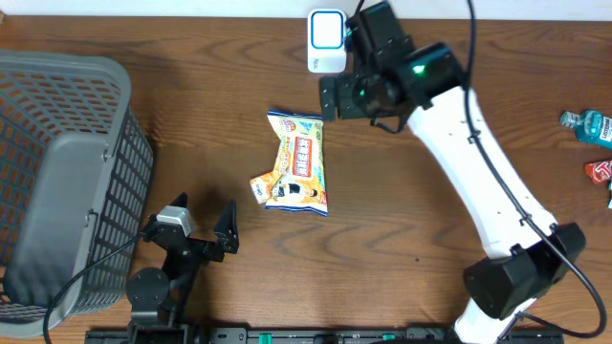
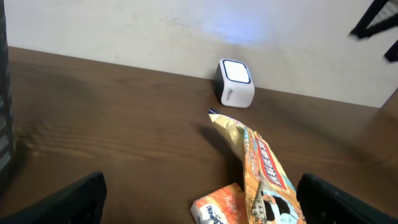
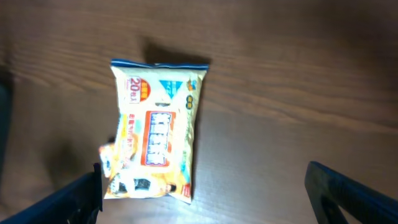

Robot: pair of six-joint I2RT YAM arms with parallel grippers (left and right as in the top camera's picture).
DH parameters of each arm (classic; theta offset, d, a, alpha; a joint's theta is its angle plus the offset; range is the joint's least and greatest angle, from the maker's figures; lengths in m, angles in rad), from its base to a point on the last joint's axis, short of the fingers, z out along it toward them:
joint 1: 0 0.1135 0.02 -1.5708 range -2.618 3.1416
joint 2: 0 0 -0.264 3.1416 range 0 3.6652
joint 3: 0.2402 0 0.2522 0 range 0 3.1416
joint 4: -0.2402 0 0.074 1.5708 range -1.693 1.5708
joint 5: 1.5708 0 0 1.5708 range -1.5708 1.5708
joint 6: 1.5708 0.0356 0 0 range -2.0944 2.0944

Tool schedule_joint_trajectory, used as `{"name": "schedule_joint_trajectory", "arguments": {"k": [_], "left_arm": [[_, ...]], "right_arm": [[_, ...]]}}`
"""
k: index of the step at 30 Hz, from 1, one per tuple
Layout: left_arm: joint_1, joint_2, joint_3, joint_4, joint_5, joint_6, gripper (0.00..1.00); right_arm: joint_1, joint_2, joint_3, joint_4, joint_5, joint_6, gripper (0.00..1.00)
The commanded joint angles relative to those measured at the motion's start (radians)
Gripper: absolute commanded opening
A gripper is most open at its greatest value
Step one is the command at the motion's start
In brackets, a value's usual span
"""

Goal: Scan the item barcode
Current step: 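Move the right gripper to the yellow snack bag and grasp it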

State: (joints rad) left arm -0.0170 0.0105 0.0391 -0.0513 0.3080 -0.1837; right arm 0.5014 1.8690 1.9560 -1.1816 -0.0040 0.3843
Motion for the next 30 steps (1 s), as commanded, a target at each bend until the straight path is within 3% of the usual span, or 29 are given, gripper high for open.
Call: {"name": "schedule_joint_trajectory", "arguments": {"k": [1,12,15,23,27,30], "left_arm": [[-0.004,-0.005,-0.018,-0.029,0.004,-0.002,0.98],[-0.004,-0.005,-0.018,-0.03,0.005,-0.002,0.98],[-0.004,-0.005,-0.018,-0.029,0.005,-0.002,0.98],[-0.004,-0.005,-0.018,-0.029,0.004,-0.002,0.98],[-0.004,-0.005,-0.018,-0.029,0.004,-0.002,0.98],[-0.004,-0.005,-0.018,-0.03,0.004,-0.002,0.98]], "right_arm": [[0.033,-0.002,-0.128,0.048,0.035,0.053,0.99],[0.08,-0.002,-0.424,0.284,0.018,0.068,0.99],[0.098,-0.002,-0.474,0.358,0.005,0.001,0.99],[0.207,0.004,-0.51,0.505,0.016,0.03,0.99],[0.269,0.056,-0.509,0.602,0.184,0.066,0.99],[0.281,0.127,-0.486,0.626,0.198,0.11,0.99]]}}
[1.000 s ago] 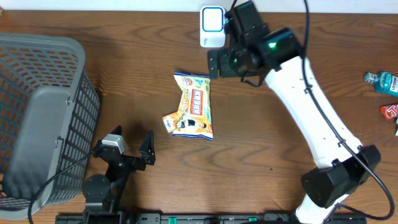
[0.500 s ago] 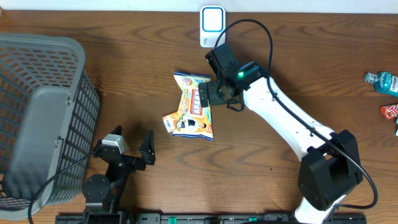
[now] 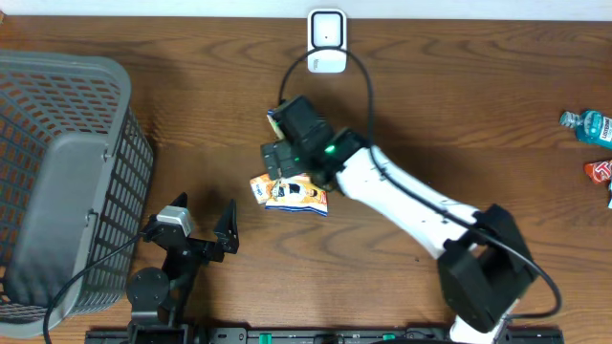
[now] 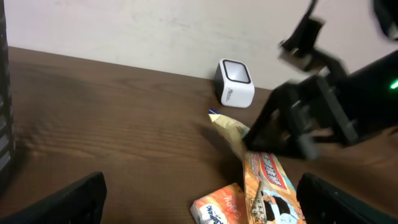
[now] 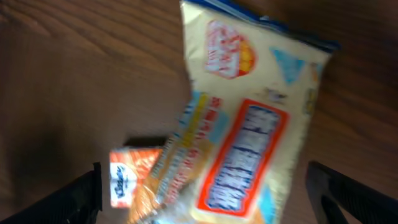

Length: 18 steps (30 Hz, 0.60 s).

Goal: Scan the item barcode
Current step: 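Move the right gripper to the yellow snack bag and grasp it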

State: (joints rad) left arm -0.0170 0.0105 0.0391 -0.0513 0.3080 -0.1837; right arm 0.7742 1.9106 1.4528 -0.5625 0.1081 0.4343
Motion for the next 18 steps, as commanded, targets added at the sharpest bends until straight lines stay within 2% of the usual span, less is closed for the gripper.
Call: {"name": "schedule_joint_trajectory", "arguments": {"k": [1,7,9,12,17,18], "left_arm": [[-0.004,-0.005,-0.018,-0.029,0.004,-0.002,0.98],[-0.004,-0.005,-0.018,-0.03,0.004,-0.002,0.98],[-0.004,-0.005,-0.018,-0.029,0.004,-0.002,0.98],[-0.004,-0.005,-0.018,-0.029,0.004,-0.002,0.98],[-0.004,-0.005,-0.019,-0.029,0.004,-0.002,0.98],[-0.004,-0.005,-0.018,-0.03,0.004,-0.002,0.98]], "right_arm": [[0.01,0.109,0.034,0.008,0.08,0.064,0.99],[0.045,0.233,0.201,-0.043,0.181,0.066,0.99],[0.048,0.275,0.248,-0.072,0.223,0.068,0.96],[0.047,0.33,0.297,-0.135,0.234,0.106,0.82],[0.048,0.361,0.307,-0.207,0.222,0.156,0.52],[0.048,0.361,0.307,-0.22,0.223,0.156,0.5]]}}
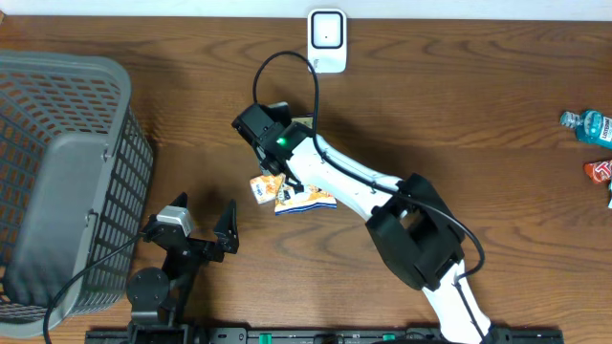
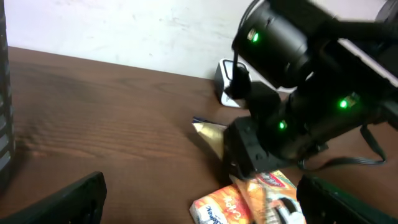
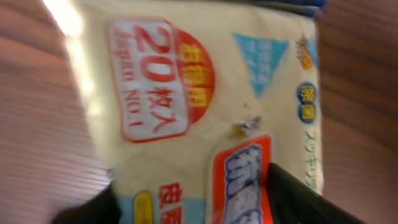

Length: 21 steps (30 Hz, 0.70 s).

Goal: Scan the item barcode
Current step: 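Move the right gripper to the yellow snack bag and grasp it, then lift the yellow snack bag with the right gripper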

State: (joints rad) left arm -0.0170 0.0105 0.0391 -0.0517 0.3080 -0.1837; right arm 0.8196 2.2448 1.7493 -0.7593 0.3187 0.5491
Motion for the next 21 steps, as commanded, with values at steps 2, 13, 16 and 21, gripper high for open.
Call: {"name": "schedule_joint_trajectory", "arguments": {"k": [2,13,16,21], "left_arm": [[-0.004,-0.005,-0.018,-0.029,0.004,-0.002,0.98],[-0.004,-0.005,-0.018,-0.029,0.004,-0.002,0.98],[-0.004,-0.005,-0.018,-0.029,0.004,-0.002,0.98],[-0.004,-0.005,-0.018,-0.029,0.004,-0.002,0.98]], "right_arm": [[0.002,0.027,0.01,-0.053,0.012,0.041,0.53],[-0.019,0.031,0.001,-0.142,-0.048,0.056,0.01],[-0.042,0.005,0.02,-0.155,-0.12,0.017,0.01],[-0.128,-0.113,0.042,-0.188,-0.408,-0.168,0.01]]}}
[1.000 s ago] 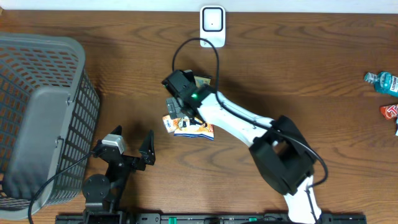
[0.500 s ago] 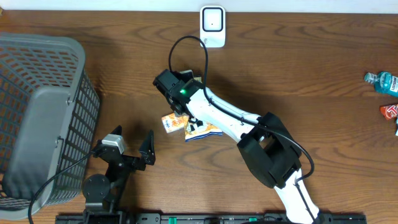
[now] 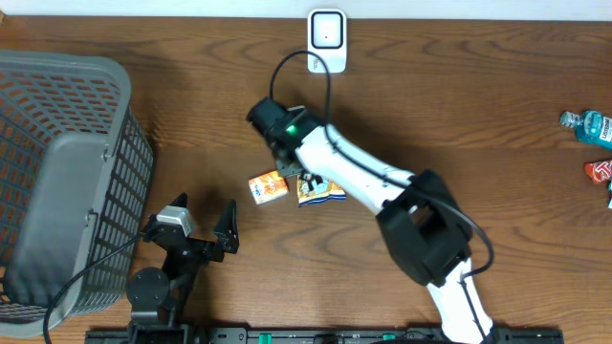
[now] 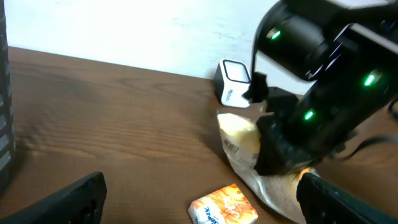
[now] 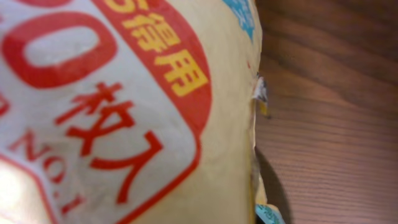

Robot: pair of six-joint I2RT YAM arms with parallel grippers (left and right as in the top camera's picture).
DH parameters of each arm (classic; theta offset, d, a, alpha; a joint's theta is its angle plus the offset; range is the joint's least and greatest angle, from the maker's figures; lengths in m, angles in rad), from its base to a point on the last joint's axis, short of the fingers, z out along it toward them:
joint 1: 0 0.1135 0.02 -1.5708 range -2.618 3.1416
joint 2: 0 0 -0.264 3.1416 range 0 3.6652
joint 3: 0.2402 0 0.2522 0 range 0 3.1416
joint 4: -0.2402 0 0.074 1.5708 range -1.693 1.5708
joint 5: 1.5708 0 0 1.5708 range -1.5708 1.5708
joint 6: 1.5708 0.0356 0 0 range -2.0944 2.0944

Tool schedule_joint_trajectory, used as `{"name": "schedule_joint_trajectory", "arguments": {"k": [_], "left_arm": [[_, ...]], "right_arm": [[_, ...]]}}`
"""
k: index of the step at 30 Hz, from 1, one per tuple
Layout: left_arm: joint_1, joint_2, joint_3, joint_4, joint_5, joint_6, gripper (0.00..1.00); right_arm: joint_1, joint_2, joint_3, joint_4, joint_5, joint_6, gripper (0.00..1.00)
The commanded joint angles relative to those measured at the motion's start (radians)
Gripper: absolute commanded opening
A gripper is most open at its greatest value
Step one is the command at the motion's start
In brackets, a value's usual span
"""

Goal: Scan the item barcode
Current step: 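Lift the yellow snack bag with the right gripper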

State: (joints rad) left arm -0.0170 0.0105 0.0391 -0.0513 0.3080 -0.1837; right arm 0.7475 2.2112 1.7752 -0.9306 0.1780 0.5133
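The yellow snack bag (image 3: 321, 190) is in the table's middle with its far end raised off the wood. Its pale back (image 4: 239, 140) faces the left wrist camera. My right gripper (image 3: 293, 158) is down on that raised end and shut on it; the bag's printed front (image 5: 124, 112) fills the right wrist view and hides the fingers. The white scanner (image 3: 326, 38) stands at the table's far edge, beyond the bag (image 4: 234, 83). My left gripper (image 3: 203, 227) rests open near the front edge, its fingers (image 4: 81, 193) apart and holding nothing.
A small orange packet (image 3: 269, 187) lies just left of the bag, apart from it. A grey mesh basket (image 3: 57, 172) fills the left side. A blue bottle (image 3: 585, 124) and a red item (image 3: 599, 171) lie at the far right edge.
The bag has shifted right and its far end has come up, showing its pale back. It no longer touches the orange packet. The right gripper has moved slightly right with it.
First the right gripper hung open beside the scanner, with the bag flat against the orange packet. It was then over the bag's far end, then down on it. Now the bag is raised at that end and pulled off the packet. The left arm stayed still.
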Motion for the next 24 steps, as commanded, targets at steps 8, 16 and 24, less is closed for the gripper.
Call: {"name": "schedule_joint_trajectory", "arguments": {"k": [8,16,24], "left_arm": [[-0.004,-0.005,-0.018,-0.029,0.004,-0.002,0.98],[-0.004,-0.005,-0.018,-0.029,0.004,-0.002,0.98],[-0.004,-0.005,-0.018,-0.029,0.004,-0.002,0.98]], "right_arm": [[-0.338,-0.197,0.016,-0.229,-0.991,-0.573,0.01],[-0.502,-0.194,-0.023,-0.402,-1.239,-0.879,0.01],[-0.518,-0.195,-0.083,-0.771,-1.34,-1.545,0.01]]}}
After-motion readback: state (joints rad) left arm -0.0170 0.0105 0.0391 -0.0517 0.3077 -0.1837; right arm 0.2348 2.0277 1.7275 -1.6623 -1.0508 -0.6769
